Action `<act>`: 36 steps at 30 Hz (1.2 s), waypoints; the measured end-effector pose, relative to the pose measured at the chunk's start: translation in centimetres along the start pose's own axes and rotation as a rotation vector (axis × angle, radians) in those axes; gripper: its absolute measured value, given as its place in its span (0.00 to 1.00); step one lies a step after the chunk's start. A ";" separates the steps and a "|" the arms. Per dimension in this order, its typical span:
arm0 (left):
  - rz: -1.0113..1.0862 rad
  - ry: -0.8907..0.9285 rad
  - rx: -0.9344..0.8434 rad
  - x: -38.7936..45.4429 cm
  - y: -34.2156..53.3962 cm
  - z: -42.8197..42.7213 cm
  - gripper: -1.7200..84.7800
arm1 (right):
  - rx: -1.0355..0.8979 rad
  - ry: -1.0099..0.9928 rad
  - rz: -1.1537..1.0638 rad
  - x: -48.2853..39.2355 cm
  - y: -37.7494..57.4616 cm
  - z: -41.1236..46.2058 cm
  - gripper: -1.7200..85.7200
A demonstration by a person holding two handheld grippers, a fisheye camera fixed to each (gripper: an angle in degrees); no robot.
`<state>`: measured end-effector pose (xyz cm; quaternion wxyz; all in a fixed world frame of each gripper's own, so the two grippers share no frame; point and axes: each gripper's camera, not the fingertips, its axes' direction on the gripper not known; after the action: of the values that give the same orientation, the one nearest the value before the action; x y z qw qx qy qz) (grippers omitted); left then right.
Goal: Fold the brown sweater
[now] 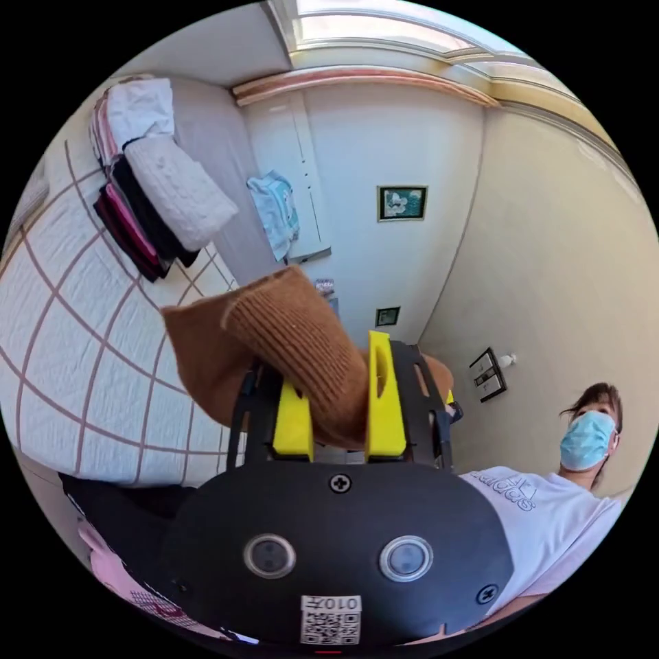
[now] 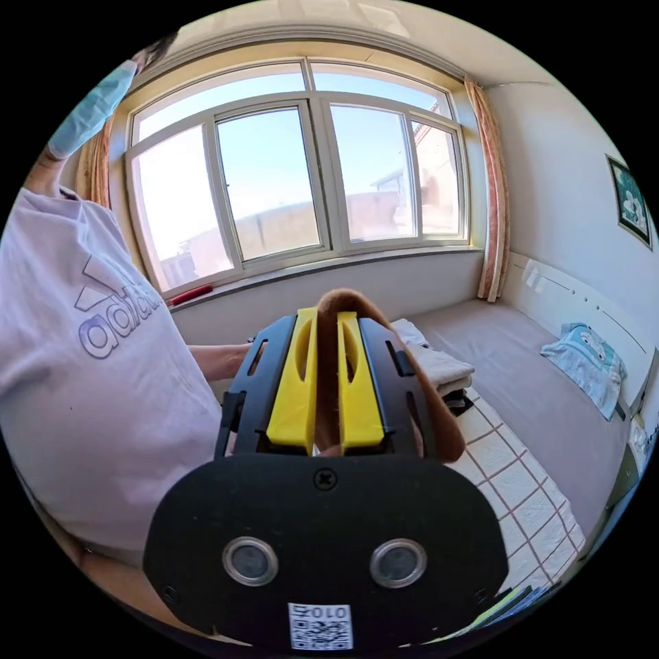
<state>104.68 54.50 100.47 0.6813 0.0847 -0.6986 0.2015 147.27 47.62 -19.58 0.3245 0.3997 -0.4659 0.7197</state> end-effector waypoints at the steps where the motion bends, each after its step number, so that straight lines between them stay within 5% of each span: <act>1: -0.042 0.038 -0.035 -1.2 1.0 1.7 0.15 | 0.008 0.004 -0.015 -0.3 0.1 -0.9 0.08; 7: 0.157 0.085 0.003 3.1 2.8 7.1 0.14 | 0.029 0.094 -0.103 -0.3 1.5 -9.8 0.08; 15: 1.035 0.363 0.011 19.9 2.7 8.4 0.14 | -0.154 0.005 0.020 3.2 8.9 -12.3 0.09; 20: 1.365 0.623 -0.263 25.9 5.3 10.9 0.14 | 0.068 0.073 0.174 6.4 9.7 -17.0 0.11; 26: 1.526 0.809 -0.563 29.2 10.2 12.9 0.14 | 0.126 0.114 0.212 9.1 4.9 -20.1 0.17; 31: 1.573 0.810 -0.607 29.0 12.6 13.0 0.14 | 0.157 0.088 0.108 9.0 2.0 -19.5 0.19; 36: 1.529 0.817 -0.572 26.8 13.0 12.7 0.14 | 0.061 -0.172 -0.055 7.3 -0.4 -18.9 0.19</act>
<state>86.36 65.39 124.87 0.5516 -0.6514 -0.2920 0.4314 139.03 66.05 -17.66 0.2907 0.4823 -0.4586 0.6875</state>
